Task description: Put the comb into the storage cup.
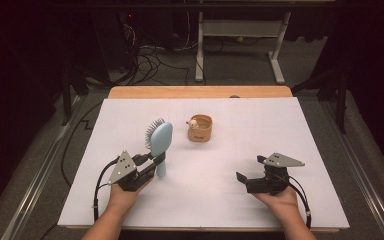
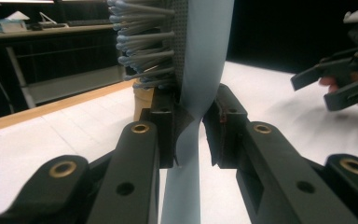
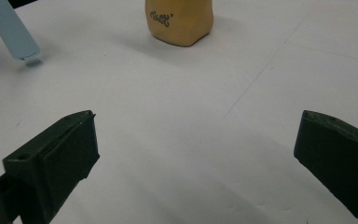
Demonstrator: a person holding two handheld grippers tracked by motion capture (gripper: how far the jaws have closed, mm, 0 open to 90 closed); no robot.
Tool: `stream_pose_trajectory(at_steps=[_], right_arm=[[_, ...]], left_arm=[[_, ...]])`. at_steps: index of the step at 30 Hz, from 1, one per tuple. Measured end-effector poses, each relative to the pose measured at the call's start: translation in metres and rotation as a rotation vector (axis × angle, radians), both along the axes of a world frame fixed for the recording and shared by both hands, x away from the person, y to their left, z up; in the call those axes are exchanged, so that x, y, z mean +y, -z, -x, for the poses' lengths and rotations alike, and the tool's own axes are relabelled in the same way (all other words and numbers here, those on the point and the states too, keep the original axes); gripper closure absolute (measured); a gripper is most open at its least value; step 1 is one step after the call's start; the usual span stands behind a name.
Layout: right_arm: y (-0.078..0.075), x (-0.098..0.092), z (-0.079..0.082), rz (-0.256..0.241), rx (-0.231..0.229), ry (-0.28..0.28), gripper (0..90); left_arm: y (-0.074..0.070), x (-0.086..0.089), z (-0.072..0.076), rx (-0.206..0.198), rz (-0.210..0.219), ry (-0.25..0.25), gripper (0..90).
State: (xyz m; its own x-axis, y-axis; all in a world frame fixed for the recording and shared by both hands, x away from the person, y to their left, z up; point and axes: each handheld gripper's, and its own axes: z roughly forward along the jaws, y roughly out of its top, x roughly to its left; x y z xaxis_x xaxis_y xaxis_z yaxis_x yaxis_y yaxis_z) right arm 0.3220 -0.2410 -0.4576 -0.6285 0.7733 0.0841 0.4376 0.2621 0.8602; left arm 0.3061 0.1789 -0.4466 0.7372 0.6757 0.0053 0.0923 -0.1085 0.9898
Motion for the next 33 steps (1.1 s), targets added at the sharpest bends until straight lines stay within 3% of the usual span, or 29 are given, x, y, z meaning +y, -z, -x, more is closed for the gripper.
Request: stream_pose_trajectory(at_steps=[7,14,17,24,33], right_arm=[[0.001,0.000,0.004,-0.027,-0.033,-0.018,0.1],[0.002,-0.003,0.004,-0.051,-0.037,-0.029,1.0],[0.000,-0.001,0.004,-0.066,-0.054,-0.047,2.1],[-0.010,0.010,0.000,-0.079,-0.084,-0.091,1.9],[-0.028,0.028,-0.005,-0.116,-0.115,-0.175,4.7]], left_arm=[[0.000,0.001,-0.001,0.036,0.055,0.060,74.9],[0.000,-0.001,-0.001,0.051,0.077,0.120,74.9],[0.001,-0.002,-0.001,0.050,0.072,0.124,74.9],[-0.002,-0.008,-0.002,0.044,0.018,0.144,74.9],[-0.005,-0.019,-0.008,0.050,0.017,0.195,74.9]])
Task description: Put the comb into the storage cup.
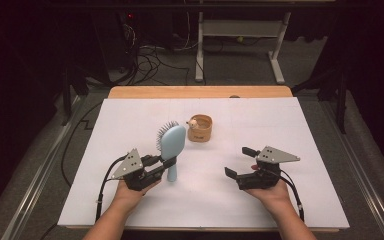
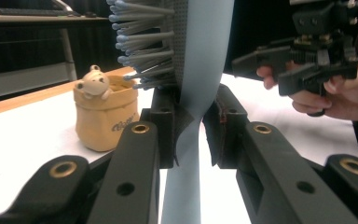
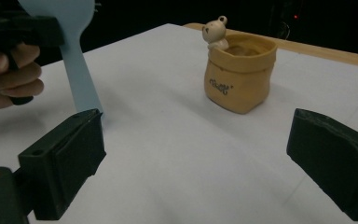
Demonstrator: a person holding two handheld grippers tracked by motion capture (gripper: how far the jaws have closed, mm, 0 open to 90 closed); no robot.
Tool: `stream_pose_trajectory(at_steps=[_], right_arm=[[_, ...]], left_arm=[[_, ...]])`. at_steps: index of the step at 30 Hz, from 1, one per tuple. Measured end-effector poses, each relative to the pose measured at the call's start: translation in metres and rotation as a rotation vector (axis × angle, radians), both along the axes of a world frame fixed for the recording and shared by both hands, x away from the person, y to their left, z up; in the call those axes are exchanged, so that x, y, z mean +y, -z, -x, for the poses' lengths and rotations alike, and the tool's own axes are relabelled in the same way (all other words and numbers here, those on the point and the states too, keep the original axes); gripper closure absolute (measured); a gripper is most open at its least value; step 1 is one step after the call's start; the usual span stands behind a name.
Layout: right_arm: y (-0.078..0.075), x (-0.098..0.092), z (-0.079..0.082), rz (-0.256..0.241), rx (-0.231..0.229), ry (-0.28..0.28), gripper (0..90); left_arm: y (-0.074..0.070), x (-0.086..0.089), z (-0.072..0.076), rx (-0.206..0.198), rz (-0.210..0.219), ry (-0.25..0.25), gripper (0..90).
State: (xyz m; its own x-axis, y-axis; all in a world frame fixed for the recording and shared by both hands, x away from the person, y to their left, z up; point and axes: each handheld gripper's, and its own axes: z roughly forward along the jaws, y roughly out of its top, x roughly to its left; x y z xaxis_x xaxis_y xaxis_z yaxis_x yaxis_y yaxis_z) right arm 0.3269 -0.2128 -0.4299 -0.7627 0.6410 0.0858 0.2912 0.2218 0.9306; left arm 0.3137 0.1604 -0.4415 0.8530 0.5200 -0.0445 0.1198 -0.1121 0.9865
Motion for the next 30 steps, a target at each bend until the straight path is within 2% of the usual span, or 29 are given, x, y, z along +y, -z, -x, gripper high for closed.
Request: stream_pose_trajectory(at_steps=[7,10,22,24,30], right_arm=[[-0.016,0.014,-0.004,-0.018,-0.031,-0.045,7.5],[-0.019,0.019,-0.005,-0.026,-0.036,-0.067,8.2],[-0.037,0.048,-0.004,-0.051,-0.070,-0.154,12.4],[-0.039,0.053,-0.004,-0.070,-0.077,-0.180,12.5],[-0.045,0.066,-0.003,-0.078,-0.087,-0.206,12.5]], left_arm=[[0.000,-0.010,-0.002,0.001,-0.010,0.030,74.9],[0.000,-0.014,-0.002,-0.002,-0.022,0.048,74.9],[0.001,-0.025,0.002,-0.003,-0.023,0.098,75.0],[0.001,-0.027,0.003,-0.002,-0.028,0.105,75.0],[0.002,-0.031,0.004,-0.003,-0.035,0.126,75.0]])
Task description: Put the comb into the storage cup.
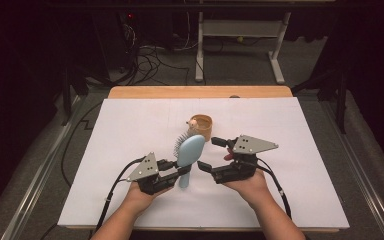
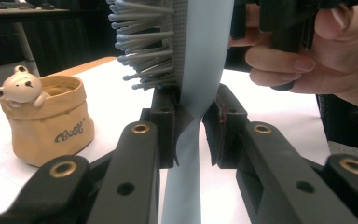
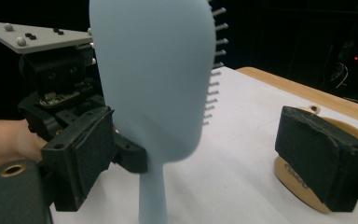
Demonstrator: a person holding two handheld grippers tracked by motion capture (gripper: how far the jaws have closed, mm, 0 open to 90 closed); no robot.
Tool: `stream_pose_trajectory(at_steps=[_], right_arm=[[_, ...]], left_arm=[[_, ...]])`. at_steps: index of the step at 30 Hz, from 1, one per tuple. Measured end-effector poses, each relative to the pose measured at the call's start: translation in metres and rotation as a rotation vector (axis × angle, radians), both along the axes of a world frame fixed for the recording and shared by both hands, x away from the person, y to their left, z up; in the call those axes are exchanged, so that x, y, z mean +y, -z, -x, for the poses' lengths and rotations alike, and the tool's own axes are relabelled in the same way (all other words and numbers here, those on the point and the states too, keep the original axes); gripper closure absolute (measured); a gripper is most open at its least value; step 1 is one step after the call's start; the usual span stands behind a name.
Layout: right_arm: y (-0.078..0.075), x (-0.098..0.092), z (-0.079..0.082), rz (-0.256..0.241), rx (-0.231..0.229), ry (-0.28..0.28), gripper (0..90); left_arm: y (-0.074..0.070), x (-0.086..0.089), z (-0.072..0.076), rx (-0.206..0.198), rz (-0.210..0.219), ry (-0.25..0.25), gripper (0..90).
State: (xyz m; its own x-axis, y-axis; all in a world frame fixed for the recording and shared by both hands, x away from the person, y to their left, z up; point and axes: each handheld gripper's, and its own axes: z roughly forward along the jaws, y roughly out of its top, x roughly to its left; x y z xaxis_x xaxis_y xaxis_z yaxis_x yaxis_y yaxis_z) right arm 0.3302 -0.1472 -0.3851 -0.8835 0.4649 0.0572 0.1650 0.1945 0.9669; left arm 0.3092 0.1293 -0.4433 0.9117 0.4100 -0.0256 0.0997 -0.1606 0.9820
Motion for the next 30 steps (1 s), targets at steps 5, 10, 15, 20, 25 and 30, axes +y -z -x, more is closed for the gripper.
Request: stream_pose_trajectory(at_steps=[5,10,15,20,25,30], right_arm=[[-0.003,0.005,0.000,-0.015,-0.009,-0.014,13.5],[-0.007,0.009,0.000,-0.019,-0.016,-0.030,13.7],[-0.009,0.011,-0.001,-0.041,-0.025,-0.059,14.1],[-0.012,0.014,-0.002,-0.047,-0.021,-0.073,14.4],[-0.013,0.016,-0.003,-0.054,-0.019,-0.096,16.6],[-0.012,0.019,-0.003,-0.062,-0.013,-0.120,21.0]], left_arm=[[0.001,-0.003,0.002,-0.002,-0.008,0.019,75.0],[0.001,-0.005,0.004,0.000,-0.009,0.034,75.0],[0.001,-0.005,0.003,0.007,-0.007,0.042,75.0],[0.001,-0.006,0.004,0.009,-0.012,0.057,75.0],[0.001,-0.006,0.004,0.011,-0.014,0.063,75.0],[0.001,-0.006,0.004,0.017,-0.013,0.069,75.0]])
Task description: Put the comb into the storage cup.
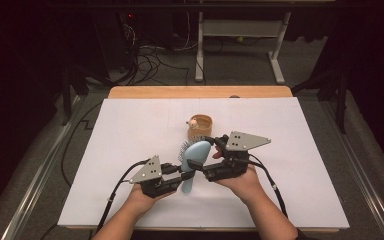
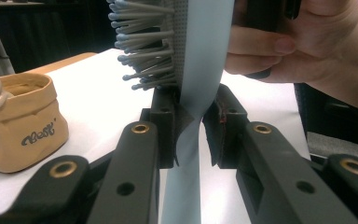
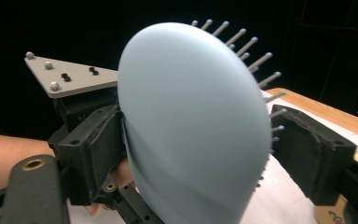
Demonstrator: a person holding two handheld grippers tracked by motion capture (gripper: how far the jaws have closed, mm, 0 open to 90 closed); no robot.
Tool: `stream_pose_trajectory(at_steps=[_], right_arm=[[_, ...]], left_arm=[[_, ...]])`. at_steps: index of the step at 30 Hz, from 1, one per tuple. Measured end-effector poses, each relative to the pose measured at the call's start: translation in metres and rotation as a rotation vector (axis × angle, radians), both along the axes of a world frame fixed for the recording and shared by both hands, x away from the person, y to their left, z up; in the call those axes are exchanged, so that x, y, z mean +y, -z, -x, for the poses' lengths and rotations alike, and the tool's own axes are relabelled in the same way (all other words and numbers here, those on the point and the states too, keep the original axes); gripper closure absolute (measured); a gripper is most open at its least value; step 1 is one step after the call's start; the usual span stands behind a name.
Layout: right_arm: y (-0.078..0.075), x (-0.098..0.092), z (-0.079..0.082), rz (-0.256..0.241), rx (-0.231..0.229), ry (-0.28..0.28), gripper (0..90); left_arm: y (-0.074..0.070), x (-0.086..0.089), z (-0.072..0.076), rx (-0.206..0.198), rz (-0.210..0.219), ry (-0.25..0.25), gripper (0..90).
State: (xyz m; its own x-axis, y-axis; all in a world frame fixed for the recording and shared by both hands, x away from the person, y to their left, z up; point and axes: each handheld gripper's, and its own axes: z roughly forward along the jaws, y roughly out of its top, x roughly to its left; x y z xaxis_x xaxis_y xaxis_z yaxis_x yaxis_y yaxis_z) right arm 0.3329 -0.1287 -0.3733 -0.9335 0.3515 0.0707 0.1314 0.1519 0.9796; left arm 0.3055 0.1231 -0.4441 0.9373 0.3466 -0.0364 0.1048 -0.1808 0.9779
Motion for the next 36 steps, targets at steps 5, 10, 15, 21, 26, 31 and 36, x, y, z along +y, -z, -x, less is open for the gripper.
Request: stream_pose_trajectory(at_steps=[5,10,15,21,26,31,36], right_arm=[[0.0003,-0.0002,-0.0013,-0.013,0.011,-0.025,24.4],[0.0006,-0.0009,-0.0026,-0.018,0.019,-0.040,27.6],[0.0001,-0.0024,-0.0029,-0.024,0.015,-0.056,34.0],[0.0002,-0.0034,-0.0031,-0.021,0.013,-0.075,38.4],[0.0003,-0.0033,-0.0030,-0.023,0.003,-0.088,44.0],[0.0001,-0.0039,-0.0026,-0.027,0.003,-0.103,48.7],[0.0000,-0.0047,-0.0026,-0.038,0.001,-0.118,54.9]], left_arm=[[-0.0002,0.0006,-0.0003,0.004,0.002,0.012,75.0],[0.0001,0.0007,-0.0009,0.008,-0.002,0.020,75.0],[0.0011,0.0001,-0.0012,0.015,-0.008,0.027,75.5],[0.0018,0.0000,-0.0020,0.024,-0.012,0.033,74.9],[0.0018,0.0000,-0.0024,0.027,-0.018,0.037,73.4],[0.0018,0.0002,-0.0025,0.028,-0.015,0.041,72.7],[0.0016,0.0007,-0.0030,0.028,-0.014,0.041,71.9]])
